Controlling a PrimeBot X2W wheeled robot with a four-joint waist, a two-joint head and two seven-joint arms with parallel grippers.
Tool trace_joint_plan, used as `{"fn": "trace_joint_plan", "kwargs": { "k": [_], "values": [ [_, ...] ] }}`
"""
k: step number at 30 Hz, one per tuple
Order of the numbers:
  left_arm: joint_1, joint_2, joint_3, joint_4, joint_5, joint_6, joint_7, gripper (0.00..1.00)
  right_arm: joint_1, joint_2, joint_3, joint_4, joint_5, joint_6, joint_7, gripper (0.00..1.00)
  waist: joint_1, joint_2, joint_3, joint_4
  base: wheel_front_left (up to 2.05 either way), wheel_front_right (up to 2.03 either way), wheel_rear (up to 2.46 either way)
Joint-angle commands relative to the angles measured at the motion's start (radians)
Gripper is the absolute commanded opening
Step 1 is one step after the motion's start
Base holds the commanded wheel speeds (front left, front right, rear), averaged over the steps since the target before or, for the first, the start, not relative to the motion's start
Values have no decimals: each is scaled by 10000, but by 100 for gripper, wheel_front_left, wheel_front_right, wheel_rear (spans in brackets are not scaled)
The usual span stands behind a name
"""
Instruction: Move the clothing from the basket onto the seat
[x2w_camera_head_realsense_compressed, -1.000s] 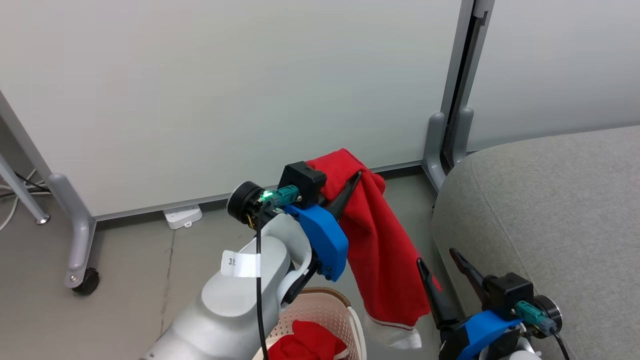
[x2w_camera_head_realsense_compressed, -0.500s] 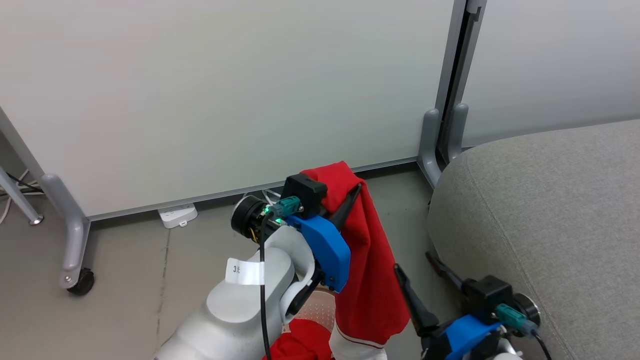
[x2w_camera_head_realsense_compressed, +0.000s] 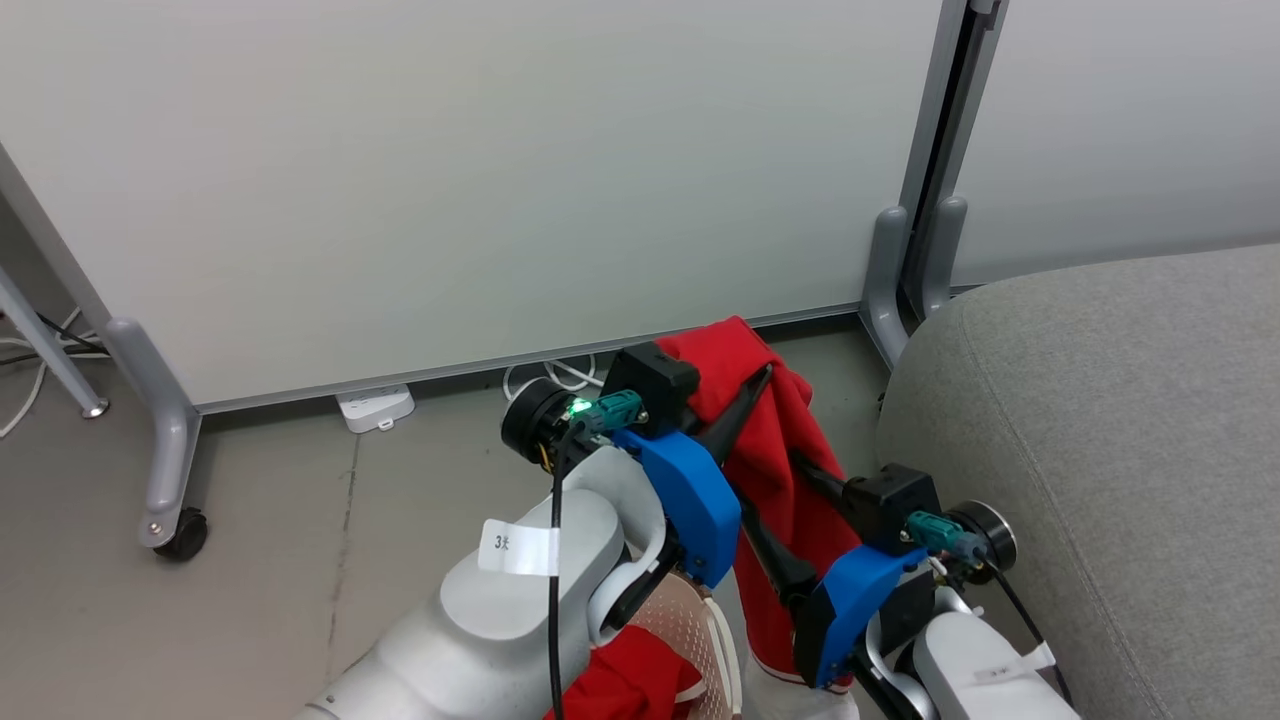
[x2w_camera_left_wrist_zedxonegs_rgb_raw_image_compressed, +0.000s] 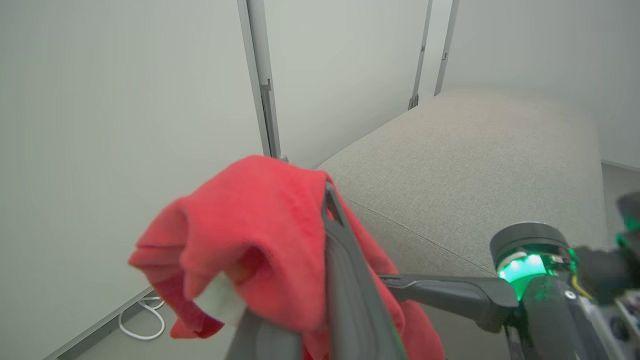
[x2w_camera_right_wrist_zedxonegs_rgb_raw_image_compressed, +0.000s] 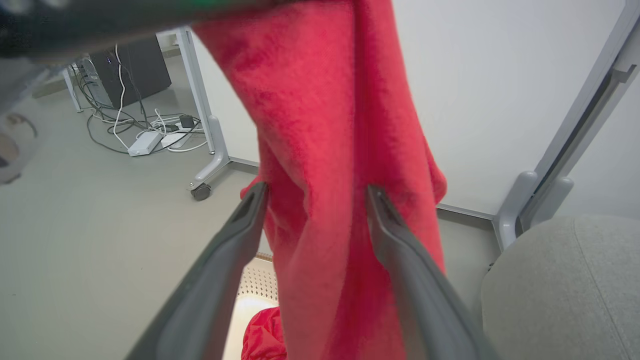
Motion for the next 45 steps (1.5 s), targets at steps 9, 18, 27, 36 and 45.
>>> {"fn": "trace_joint_plan", "kwargs": {
  "k": [9, 18, 27, 36, 45],
  "values": [
    [-359, 3, -650, -550, -571, 153, -191, 0, -1392, -27, 679, 1689, 736, 3, -316, 0, -1, 0, 64, 185, 0, 0, 0],
    [-573, 2, -1032, -352, -931, 305, -437, 0, -1923, -27, 1078, 2522, 1044, 3, -849, 0, -1, 0, 13, 74, 0, 0, 0],
    [-723, 2, -1181, -117, -1219, 366, -628, 0, -2094, -27, 1224, 2813, 1173, 1, -1063, 0, -1, 0, 3, -31, 0, 0, 0],
    [-720, 6, -1141, 113, -1439, 363, -924, 100, -2168, -27, 1312, 2788, 1232, 3, -1260, 0, -1, 0, 31, -100, 0, 0, 0],
    [947, 1002, 693, -952, -320, 612, -1228, 100, -2135, -27, 1328, 2374, 1109, 1, -1357, 0, -1, 0, 228, -355, 0, 0, 0]
  ]
}}
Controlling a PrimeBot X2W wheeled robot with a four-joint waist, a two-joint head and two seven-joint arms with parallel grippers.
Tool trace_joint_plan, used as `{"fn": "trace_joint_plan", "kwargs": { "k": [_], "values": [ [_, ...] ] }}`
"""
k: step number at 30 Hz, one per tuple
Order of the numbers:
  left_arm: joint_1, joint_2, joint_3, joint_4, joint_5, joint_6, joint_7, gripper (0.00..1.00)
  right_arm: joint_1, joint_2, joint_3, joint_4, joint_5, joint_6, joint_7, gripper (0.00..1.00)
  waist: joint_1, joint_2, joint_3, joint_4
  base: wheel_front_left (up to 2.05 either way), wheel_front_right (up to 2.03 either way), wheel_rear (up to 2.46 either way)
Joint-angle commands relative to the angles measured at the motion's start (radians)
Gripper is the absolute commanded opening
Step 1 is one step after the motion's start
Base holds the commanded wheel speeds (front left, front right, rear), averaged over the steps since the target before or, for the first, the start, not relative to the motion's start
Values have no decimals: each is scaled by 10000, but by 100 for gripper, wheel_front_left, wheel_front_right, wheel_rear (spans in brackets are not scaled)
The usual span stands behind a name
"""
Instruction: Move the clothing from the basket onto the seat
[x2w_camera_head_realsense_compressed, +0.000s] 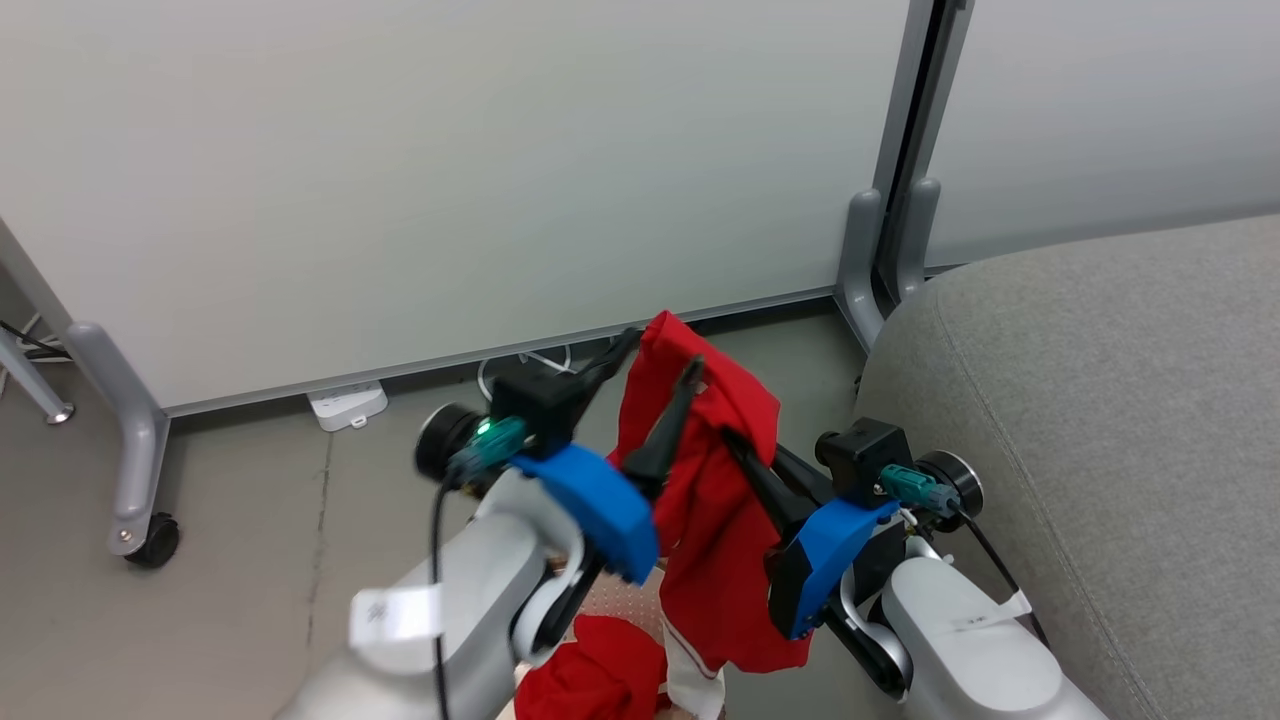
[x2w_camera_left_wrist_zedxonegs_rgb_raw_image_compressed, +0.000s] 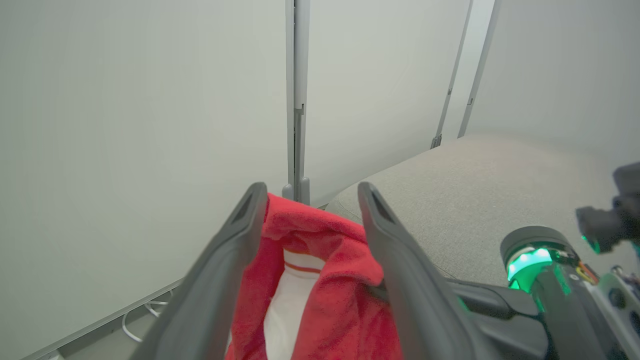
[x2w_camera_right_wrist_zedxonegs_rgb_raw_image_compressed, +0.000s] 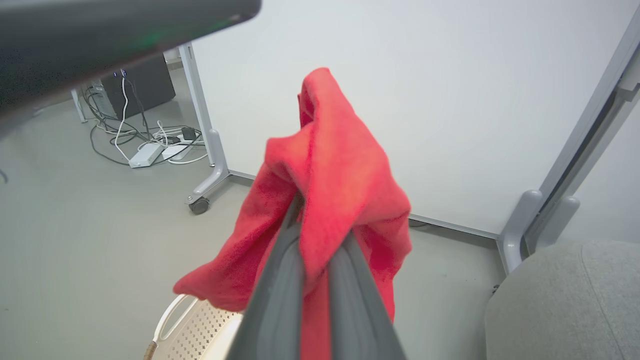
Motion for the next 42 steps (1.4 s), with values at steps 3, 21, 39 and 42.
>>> {"fn": "trace_joint_plan", "kwargs": {
  "k": [3, 21, 39, 42],
  "values": [
    [1476, 598, 1345, -1014, 919, 9, -43, 100, -70, -24, -105, -213, -136, 1, -80, 0, 0, 0, 120, -139, 0, 0, 0],
    [6171, 895, 6173, -3102, 3953, -855, -46, 100, 476, -24, -916, -782, -740, 3, 206, 0, 0, 0, 153, -130, 0, 0, 0],
    [6355, 220, 7185, -3025, 4975, -1313, -46, 100, 507, -26, -906, -1282, -859, 3, 505, 0, 0, 0, 449, -1610, 0, 0, 0],
    [6264, 143, 7212, -3040, 5055, -1334, -46, 100, 470, -24, -896, -1334, -884, 1, 523, 0, 0, 0, 540, -2149, 0, 0, 0]
  ]
}}
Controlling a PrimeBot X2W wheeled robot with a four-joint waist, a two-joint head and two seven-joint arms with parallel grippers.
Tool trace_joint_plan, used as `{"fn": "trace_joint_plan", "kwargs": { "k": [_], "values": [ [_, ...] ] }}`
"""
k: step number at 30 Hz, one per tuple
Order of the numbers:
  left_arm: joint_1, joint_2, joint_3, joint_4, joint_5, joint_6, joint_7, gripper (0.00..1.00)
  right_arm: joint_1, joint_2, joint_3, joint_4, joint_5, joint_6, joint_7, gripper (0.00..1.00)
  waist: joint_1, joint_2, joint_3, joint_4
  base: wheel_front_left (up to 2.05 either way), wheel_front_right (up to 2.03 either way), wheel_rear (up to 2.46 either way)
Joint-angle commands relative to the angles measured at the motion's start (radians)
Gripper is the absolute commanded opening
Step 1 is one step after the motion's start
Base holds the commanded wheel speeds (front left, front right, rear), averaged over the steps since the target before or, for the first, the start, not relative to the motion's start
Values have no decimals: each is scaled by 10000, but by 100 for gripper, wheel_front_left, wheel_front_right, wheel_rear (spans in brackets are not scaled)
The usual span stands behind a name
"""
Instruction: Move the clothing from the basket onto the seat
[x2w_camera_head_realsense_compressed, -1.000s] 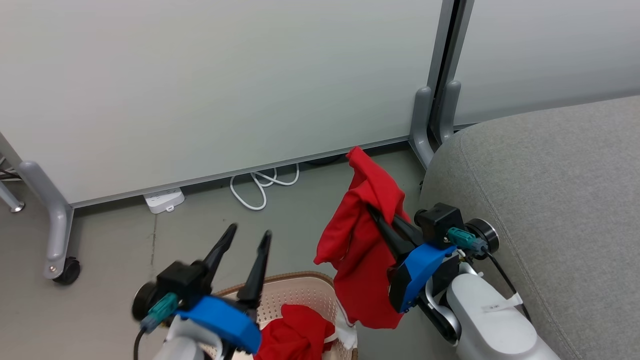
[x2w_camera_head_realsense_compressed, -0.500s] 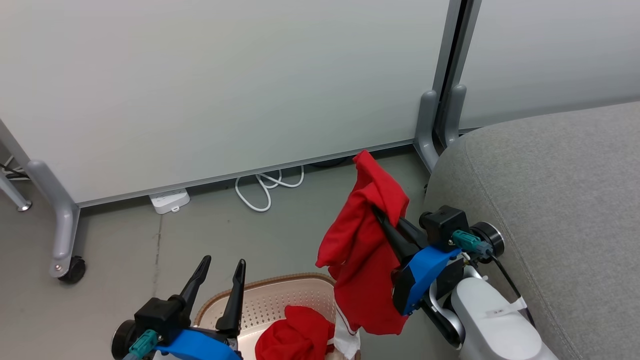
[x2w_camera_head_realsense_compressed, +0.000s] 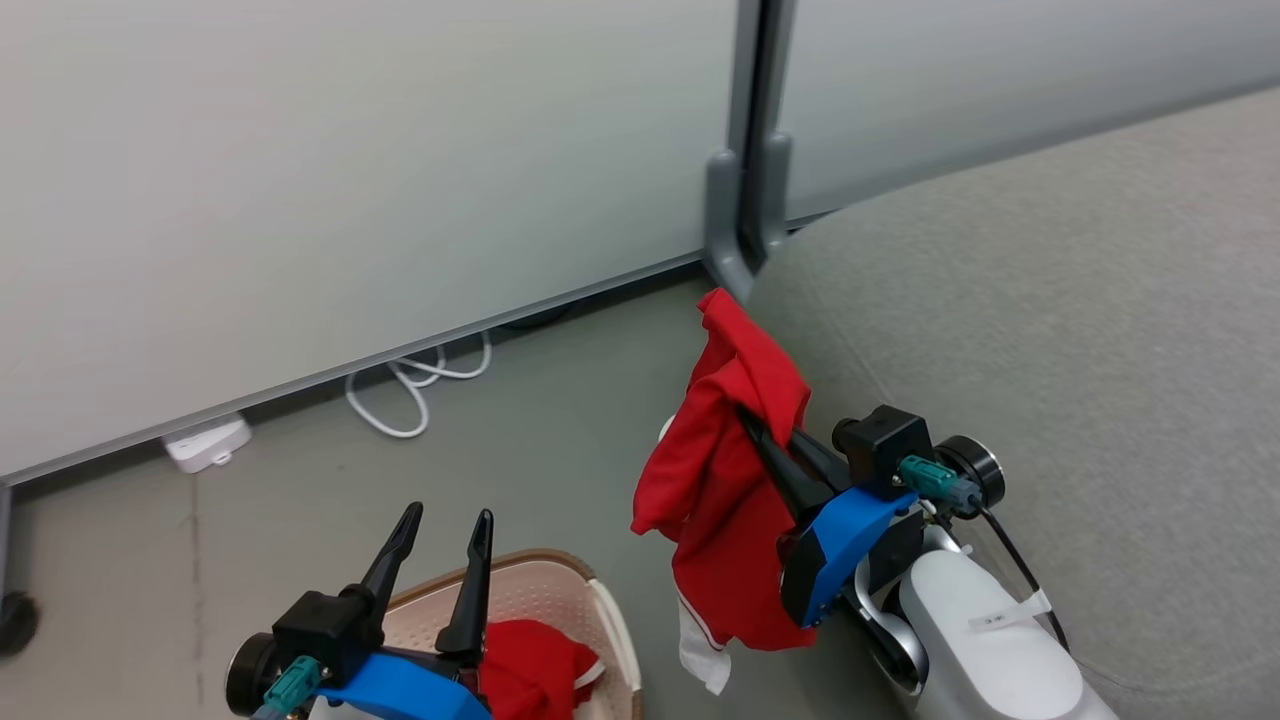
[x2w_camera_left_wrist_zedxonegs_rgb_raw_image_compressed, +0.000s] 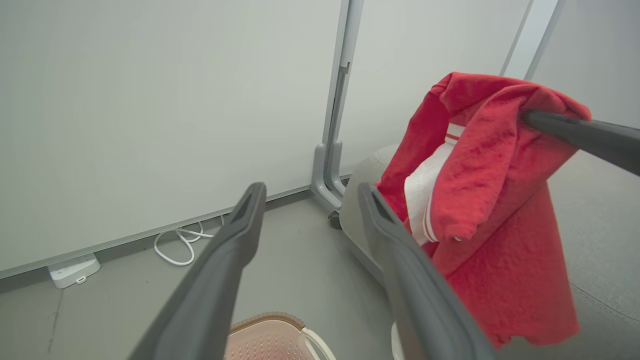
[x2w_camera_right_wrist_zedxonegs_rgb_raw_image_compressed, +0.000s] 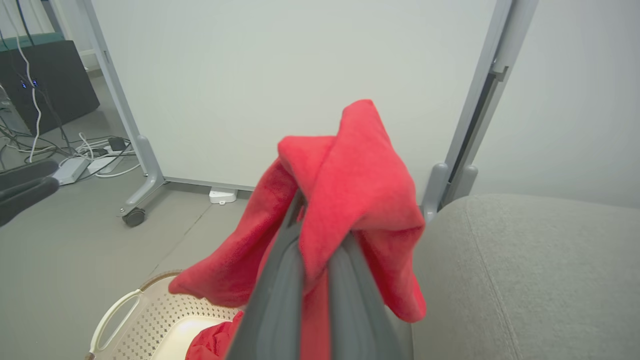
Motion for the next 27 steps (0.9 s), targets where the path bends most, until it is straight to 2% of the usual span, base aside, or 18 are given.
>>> {"fn": "trace_joint_plan", "kwargs": {
  "k": [1, 10, 16, 27],
  "values": [
    [-130, -37, -3, -32, 85, -85, -44, 100, -6, -24, -40, -50, -55, 1, 18, 0, 0, 0, 157, -622, 0, 0, 0],
    [-241, 35, -125, -112, 68, -90, -44, 100, 41, -21, -173, -123, -87, 1, -39, 0, 0, 0, 368, -2181, 0, 0, 0],
    [-386, 193, -349, -185, 21, -92, -44, 100, 134, -21, -341, -196, -92, 1, -107, 0, 0, 0, 534, -2922, 0, 0, 0],
    [-808, 355, -923, 17, -74, -91, -46, 100, 327, -16, -802, -361, -276, 1, -129, 0, 0, 0, 782, -3074, 0, 0, 0]
  ]
}}
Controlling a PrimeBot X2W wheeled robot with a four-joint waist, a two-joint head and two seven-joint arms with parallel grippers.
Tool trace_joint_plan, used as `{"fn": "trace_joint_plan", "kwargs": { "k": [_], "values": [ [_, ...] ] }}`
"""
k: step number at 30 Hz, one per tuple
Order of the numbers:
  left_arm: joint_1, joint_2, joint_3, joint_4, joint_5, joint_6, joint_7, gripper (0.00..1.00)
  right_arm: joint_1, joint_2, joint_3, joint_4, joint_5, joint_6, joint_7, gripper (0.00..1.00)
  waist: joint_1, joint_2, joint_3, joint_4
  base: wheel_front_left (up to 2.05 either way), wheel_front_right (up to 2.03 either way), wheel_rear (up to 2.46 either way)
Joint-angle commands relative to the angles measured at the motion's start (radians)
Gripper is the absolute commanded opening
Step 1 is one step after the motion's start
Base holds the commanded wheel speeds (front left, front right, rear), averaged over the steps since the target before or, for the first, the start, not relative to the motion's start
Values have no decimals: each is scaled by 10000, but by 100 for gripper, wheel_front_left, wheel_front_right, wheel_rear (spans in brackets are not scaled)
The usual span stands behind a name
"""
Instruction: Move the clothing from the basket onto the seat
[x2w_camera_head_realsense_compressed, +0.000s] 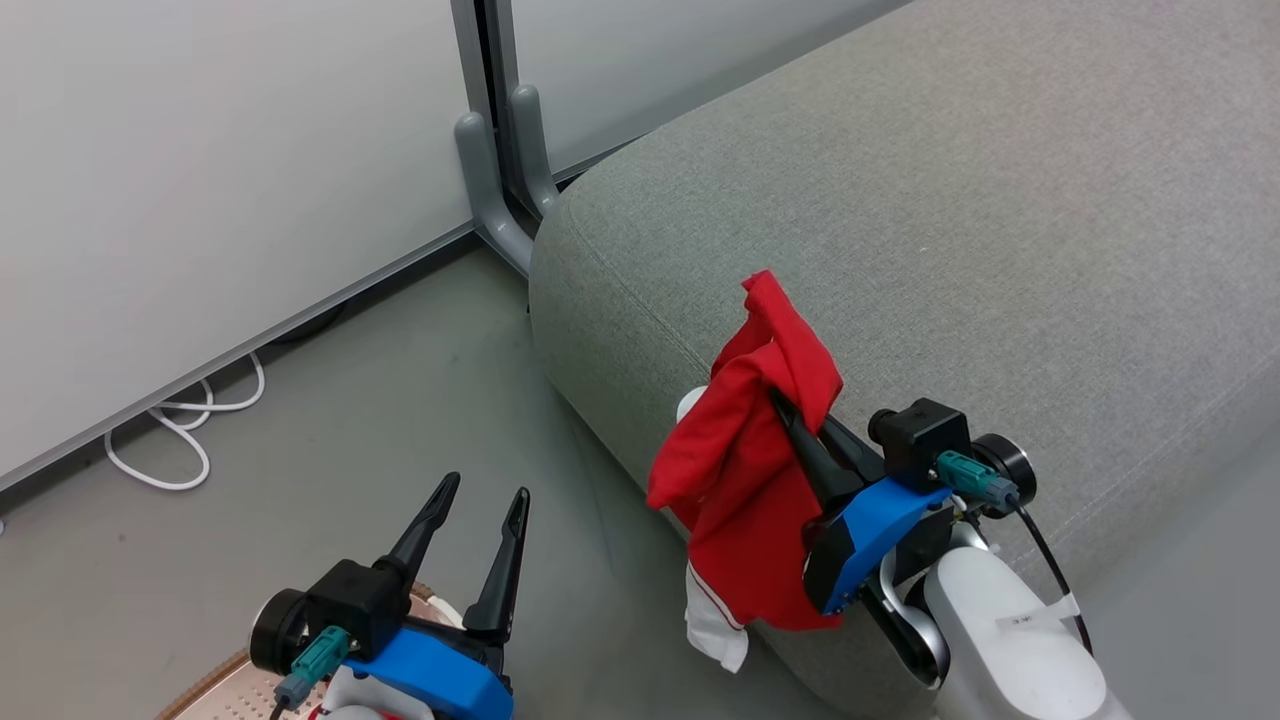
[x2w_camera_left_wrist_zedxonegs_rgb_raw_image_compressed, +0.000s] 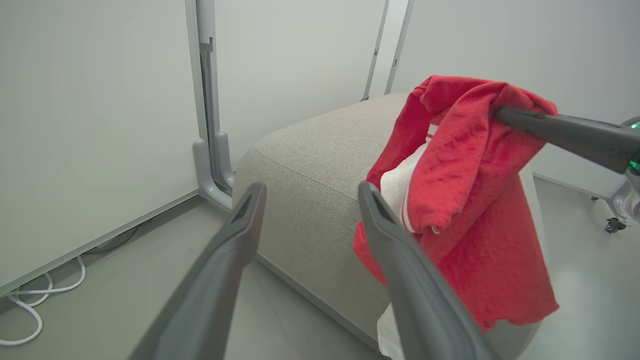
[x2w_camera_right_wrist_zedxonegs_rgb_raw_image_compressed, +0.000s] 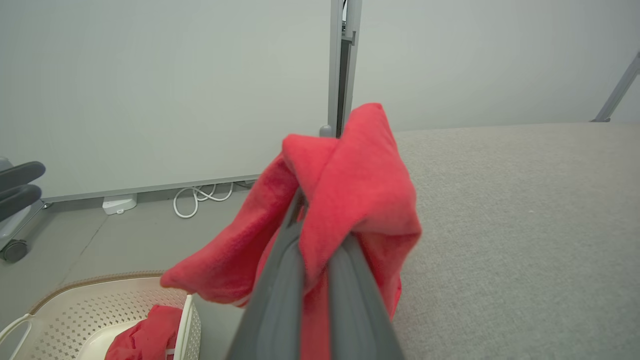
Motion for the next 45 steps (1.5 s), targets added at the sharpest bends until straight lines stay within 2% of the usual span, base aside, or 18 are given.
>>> {"fn": "trace_joint_plan", "kwargs": {
  "k": [1, 7, 10, 17, 21, 24, 33, 44, 45],
  "values": [
    [-142, 63, -43, 26, -54, -76, -46, 100, 99, -5, -45, -68, -29, 3, -45, 0, 0, -1, 17, 1, 0, 0, 0],
    [-291, 272, 101, -159, 50, -77, -44, 100, -655, -3, -123, -97, -37, 3, 178, 0, 0, -1, 561, -77, 0, 0, 0],
    [-551, 467, 10, -394, 208, -77, -44, 100, -1497, -6, -733, -12, -393, 3, 333, 0, 0, -1, 1297, 70, 0, 0, 0],
    [-1604, 1459, -645, -1103, 362, -52, -33, 100, -3920, -488, -3147, -16, -587, 3, 548, 0, 0, -1, 3338, 613, 0, 0, 0],
    [-2328, 2117, -1065, -1682, 323, -51, 202, 100, -5030, -1269, -4461, 92, -808, 3, 616, 0, 0, -1, 4440, 1076, 0, 0, 0],
    [-2764, 2498, -1170, -2123, 365, -50, 407, 100, -5507, -1582, -5530, 244, -947, 3, 564, 0, 0, -1, 5153, 1348, 0, 0, 0],
    [-3549, 3085, -1743, -3218, 195, -50, 414, 100, -5301, -1588, -7464, 1476, -1254, 3, -73, 0, 0, -1, 6447, 2041, 0, 0, 0],
    [-3511, 3045, -2012, -2911, -40, -50, 201, 100, -5127, -1710, -7964, 2593, -2007, 3, -524, 0, 0, -1, 6120, 2254, 0, 0, 0],
    [-3525, 2990, -2029, -2844, -68, -50, 154, 100, -5120, -1719, -7939, 2660, -2092, 3, -535, 26, 0, -1, 6017, 2283, 0, 0, 0]
  ]
}}
